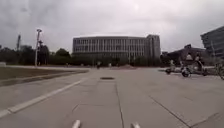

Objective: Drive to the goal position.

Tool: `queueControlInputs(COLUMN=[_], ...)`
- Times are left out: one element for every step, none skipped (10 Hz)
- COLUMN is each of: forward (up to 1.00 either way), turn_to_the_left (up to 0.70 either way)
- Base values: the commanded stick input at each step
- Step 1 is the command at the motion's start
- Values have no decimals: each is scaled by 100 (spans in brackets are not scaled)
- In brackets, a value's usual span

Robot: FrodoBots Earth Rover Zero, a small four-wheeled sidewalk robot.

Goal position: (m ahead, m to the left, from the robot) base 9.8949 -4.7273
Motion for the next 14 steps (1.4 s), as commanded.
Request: queueControlInputs(forward=[85, 85, 85, 85, 85, 85, 85, 85, 85, 85, 85, 85, 85, 85], turn_to_the_left=[0, 0, 0, 0, 0, 0, 0, 0, 0, 0, 0, 0, -17, -29])
